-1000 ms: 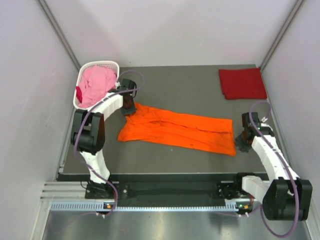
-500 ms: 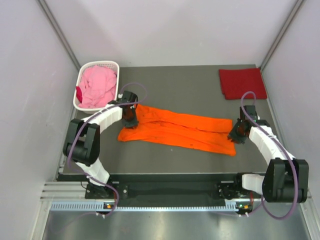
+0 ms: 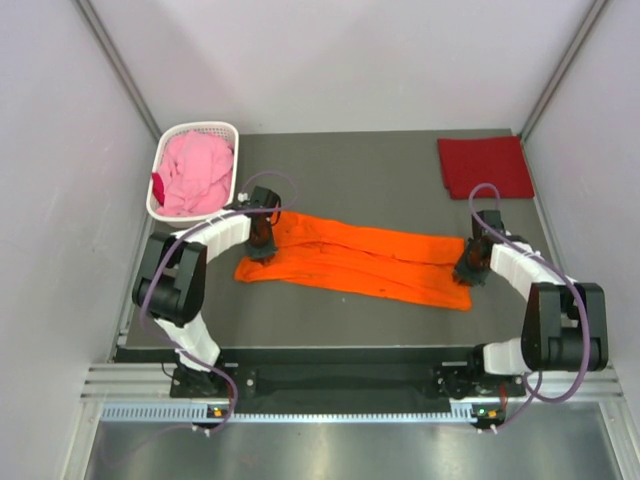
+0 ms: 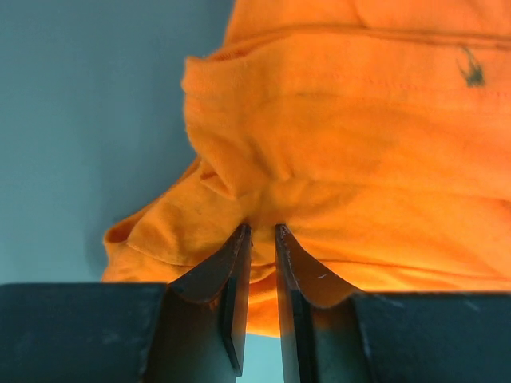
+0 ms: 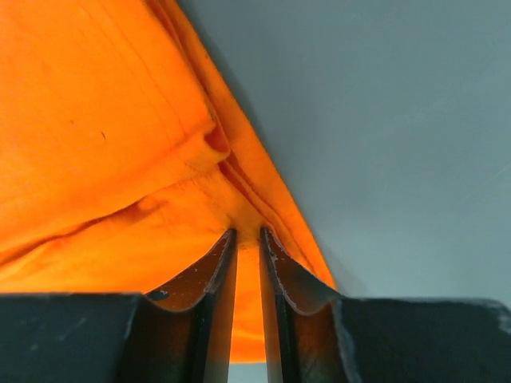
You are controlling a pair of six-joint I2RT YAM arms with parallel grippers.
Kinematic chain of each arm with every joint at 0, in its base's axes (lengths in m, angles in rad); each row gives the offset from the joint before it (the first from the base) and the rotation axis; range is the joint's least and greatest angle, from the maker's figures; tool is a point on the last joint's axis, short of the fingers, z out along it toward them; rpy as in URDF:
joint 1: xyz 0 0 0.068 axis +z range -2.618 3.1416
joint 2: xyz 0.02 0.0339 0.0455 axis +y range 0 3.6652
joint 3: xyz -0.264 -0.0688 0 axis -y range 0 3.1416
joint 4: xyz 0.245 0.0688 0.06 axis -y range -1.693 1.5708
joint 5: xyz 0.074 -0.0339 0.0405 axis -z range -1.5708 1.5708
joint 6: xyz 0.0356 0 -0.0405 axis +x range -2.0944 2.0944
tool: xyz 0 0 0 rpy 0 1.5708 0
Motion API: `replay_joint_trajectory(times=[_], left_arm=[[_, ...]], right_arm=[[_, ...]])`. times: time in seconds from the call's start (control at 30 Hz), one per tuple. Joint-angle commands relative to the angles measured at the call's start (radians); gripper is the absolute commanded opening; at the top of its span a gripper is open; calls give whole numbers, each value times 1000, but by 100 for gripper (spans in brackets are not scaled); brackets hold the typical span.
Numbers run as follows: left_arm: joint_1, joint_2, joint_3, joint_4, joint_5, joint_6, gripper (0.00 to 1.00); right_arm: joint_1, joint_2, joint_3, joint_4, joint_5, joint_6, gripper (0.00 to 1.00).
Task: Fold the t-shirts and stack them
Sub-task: Fold the tshirt
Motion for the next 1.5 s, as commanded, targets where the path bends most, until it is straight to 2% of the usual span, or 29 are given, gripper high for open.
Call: replay_joint_trajectory(times=[0.0, 0.1, 0.17, 0.27, 0.37, 0.6, 0.73, 0.87, 1.0, 1.1, 1.27, 1.47], left_arm=[[2, 43, 38, -35, -174, 5, 23], [-29, 25, 87, -80, -185, 12, 24], [-43, 11, 119, -101, -182, 22, 24], [-63, -12, 170, -138, -162, 45, 25], [-67, -17, 167, -126, -107, 54, 25], [-67, 28, 98, -49, -19, 41, 25], [-67, 89, 88, -40, -65, 30, 25], [-67, 169, 79, -45, -178, 12, 24], [-67, 190, 75, -58, -196, -8, 24], [-69, 134, 102, -94, -168, -7, 24], [-69, 19, 269, -178, -139, 35, 27], [-55, 23, 395, -186, -98, 81, 35]], right_arm=[[4, 20, 52, 39, 121, -47, 18], [4, -54, 116, -79, 135, -15, 23], [1, -118, 132, -182, 122, 65, 27], [0, -207, 83, -216, 43, 132, 32], [0, -278, 13, -242, 46, 177, 34], [0, -363, -97, -240, 9, 209, 27], [0, -337, -142, -182, 52, 206, 23], [-3, -231, -195, -130, 130, 200, 20], [-3, -198, -167, -144, 160, 191, 19], [-3, -237, -112, -211, 175, 174, 22], [-3, -300, 41, -282, 143, 174, 27], [-3, -191, 170, -238, 114, 200, 30]])
